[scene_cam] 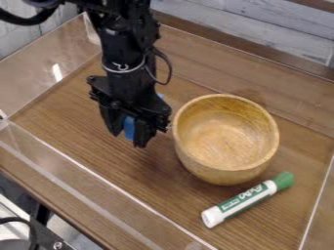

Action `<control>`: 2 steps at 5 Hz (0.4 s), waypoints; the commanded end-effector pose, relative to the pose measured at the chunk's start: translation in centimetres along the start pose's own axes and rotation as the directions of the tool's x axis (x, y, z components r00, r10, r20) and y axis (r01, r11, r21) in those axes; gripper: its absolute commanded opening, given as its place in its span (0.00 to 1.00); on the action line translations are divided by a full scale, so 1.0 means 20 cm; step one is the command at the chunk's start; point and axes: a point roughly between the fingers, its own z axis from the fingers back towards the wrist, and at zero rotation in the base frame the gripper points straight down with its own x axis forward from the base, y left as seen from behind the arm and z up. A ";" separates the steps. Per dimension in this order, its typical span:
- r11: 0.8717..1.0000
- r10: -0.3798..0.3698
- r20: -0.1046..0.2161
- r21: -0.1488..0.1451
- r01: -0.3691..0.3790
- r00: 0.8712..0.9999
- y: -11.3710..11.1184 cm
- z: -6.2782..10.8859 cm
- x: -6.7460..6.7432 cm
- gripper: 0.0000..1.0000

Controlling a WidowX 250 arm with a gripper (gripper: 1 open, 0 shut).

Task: Remove the blue block from inside the brown bowl and put it on the table

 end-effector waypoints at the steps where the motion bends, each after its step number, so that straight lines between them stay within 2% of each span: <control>1: 1.000 -0.002 0.016 -0.002 0.002 1.000 0.01 0.01 0.02 1.00; 2: 1.000 -0.003 0.013 -0.013 0.003 1.000 0.01 0.05 0.04 1.00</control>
